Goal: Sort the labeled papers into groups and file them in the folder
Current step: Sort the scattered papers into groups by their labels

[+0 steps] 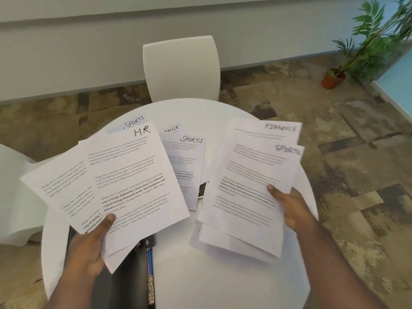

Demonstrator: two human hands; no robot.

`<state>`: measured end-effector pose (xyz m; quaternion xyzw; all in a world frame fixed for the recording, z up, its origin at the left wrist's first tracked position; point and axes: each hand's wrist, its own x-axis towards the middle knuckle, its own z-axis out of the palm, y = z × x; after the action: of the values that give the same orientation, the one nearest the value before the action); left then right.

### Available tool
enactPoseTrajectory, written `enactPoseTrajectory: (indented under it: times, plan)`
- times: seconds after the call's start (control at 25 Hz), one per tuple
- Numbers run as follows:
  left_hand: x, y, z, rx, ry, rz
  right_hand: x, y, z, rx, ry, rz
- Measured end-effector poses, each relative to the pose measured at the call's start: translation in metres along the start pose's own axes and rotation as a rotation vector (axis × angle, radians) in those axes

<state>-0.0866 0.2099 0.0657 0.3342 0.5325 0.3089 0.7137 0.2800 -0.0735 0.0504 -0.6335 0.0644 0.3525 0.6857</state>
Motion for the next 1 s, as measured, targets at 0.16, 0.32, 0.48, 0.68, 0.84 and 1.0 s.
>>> enactPoseTrajectory:
  times: [0.16, 0.32, 0.48, 0.68, 0.84, 1.0]
  plan:
    - [0.002, 0.007, -0.013, -0.043, -0.011, 0.028, 0.042, 0.024, 0.105, -0.019, 0.023, 0.044]
    - [0.005, 0.010, -0.033, -0.087, 0.025, 0.004, 0.074, 0.066, 0.170, -0.127, -0.002, 0.151]
    - [0.005, 0.015, -0.051, -0.076, 0.040, 0.002, 0.079, 0.084, 0.183, -0.216, 0.077, 0.204]
    - [0.005, 0.014, -0.054, -0.096, 0.050, -0.019, 0.075, 0.075, 0.169, -0.109, 0.032, 0.218]
    - [0.008, 0.013, -0.051, -0.077, 0.062, -0.014, 0.066, 0.063, 0.156, -0.057, -0.059, 0.222]
    - [0.011, 0.013, -0.040, -0.049, 0.021, 0.019, 0.060, 0.051, 0.148, -0.177, 0.050, 0.126]
